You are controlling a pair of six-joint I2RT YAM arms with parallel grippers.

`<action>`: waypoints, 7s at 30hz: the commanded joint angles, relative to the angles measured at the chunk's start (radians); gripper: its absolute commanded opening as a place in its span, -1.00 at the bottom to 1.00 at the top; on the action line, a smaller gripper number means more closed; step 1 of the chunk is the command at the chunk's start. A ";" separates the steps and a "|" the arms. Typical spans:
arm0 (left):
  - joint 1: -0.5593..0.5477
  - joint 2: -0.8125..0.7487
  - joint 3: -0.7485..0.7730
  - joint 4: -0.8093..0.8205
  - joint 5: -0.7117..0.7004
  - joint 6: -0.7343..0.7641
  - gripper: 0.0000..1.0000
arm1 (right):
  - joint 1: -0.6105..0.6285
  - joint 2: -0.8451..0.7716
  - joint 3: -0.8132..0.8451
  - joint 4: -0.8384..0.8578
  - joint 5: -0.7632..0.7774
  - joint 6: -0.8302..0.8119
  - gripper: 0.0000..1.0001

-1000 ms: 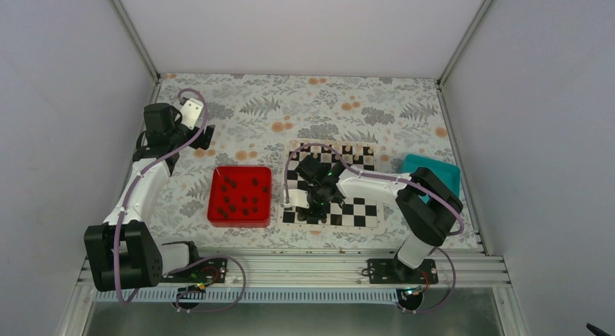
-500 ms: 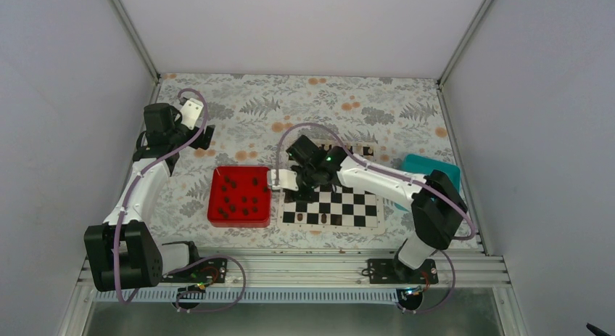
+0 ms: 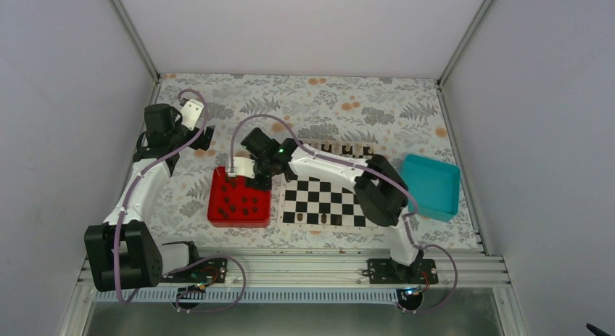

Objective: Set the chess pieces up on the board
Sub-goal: Pick up the chess piece from the storage box, then place the chess piece on the chessboard.

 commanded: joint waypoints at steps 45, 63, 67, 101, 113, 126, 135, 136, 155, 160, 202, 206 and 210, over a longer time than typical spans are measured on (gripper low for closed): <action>0.005 -0.037 -0.024 0.021 0.035 0.004 1.00 | 0.018 0.240 0.208 -0.136 0.188 0.009 -0.44; 0.004 -0.039 -0.022 0.019 0.024 0.000 1.00 | 0.015 0.100 0.167 -0.120 0.126 0.026 -0.88; 0.005 -0.036 -0.021 0.019 0.017 0.000 1.00 | 0.007 0.031 0.148 -0.148 0.117 0.034 -0.88; 0.005 -0.033 0.002 -0.008 0.004 -0.003 1.00 | -0.202 -0.667 -0.576 -0.213 -0.003 0.020 -0.83; 0.004 -0.027 -0.006 -0.003 0.005 0.000 1.00 | -0.119 -0.544 -0.543 -0.208 0.034 0.003 -0.82; 0.005 -0.022 0.001 -0.007 0.009 -0.001 1.00 | -0.096 -0.478 -0.601 -0.184 0.023 0.002 -0.79; 0.005 -0.021 -0.003 -0.009 0.010 0.000 1.00 | -0.091 -0.408 -0.603 -0.171 0.026 -0.016 -0.78; 0.005 -0.022 -0.003 -0.007 0.010 0.000 1.00 | -0.090 -0.403 -0.605 -0.170 0.025 -0.019 -0.78; 0.005 -0.019 -0.005 -0.006 0.009 0.000 1.00 | -0.078 -0.380 -0.639 -0.157 0.043 -0.040 -0.78; 0.005 -0.019 -0.003 -0.008 0.011 0.000 1.00 | -0.077 -0.373 -0.645 -0.148 0.053 -0.042 -0.78; 0.005 -0.008 -0.001 -0.002 0.015 0.005 1.00 | -0.076 -0.406 -0.500 -0.235 0.037 -0.066 -0.37; 0.005 -0.012 0.000 -0.002 0.018 0.004 1.00 | -0.076 -0.387 -0.419 -0.266 0.014 -0.070 -0.32; 0.005 -0.021 -0.001 -0.003 0.025 0.002 1.00 | -0.073 -0.343 -0.301 -0.287 -0.009 -0.066 -0.31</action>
